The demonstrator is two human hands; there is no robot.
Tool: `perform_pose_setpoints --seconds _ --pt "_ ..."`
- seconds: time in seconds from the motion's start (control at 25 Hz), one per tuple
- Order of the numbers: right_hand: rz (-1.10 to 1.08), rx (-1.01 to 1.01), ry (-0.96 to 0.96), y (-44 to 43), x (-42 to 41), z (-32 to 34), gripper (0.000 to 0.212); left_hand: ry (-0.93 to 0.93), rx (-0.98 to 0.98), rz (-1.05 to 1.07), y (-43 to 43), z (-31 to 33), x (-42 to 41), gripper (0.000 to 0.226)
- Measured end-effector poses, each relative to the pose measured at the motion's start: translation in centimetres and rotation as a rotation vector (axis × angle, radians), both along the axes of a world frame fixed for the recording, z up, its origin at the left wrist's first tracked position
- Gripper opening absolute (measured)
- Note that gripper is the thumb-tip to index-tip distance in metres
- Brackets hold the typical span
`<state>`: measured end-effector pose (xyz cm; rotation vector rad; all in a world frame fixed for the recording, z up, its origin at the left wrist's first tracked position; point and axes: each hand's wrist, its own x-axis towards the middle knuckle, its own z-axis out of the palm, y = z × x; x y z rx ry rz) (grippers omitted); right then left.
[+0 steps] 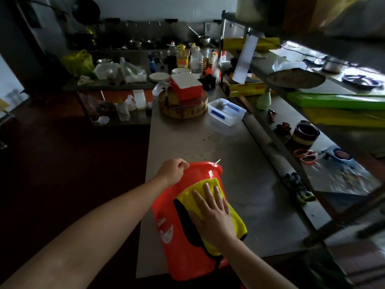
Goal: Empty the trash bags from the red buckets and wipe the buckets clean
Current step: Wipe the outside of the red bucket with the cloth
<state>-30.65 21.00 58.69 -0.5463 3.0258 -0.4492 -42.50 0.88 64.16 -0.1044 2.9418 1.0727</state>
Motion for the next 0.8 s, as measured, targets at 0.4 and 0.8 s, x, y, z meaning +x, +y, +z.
perform_pose_setpoints --seconds 0.4,0.8 --pt "0.081 0.096 0.072 -0.8 -4.4 0.6 0.066 -0.089 0.230 -0.001 -1.5 -1.8 1.0 0.012" --pt "0.126 0.159 0.080 -4.3 -5.9 0.5 0.066 0.137 -0.097 -0.097 -0.8 -0.8 -2.4 0.026"
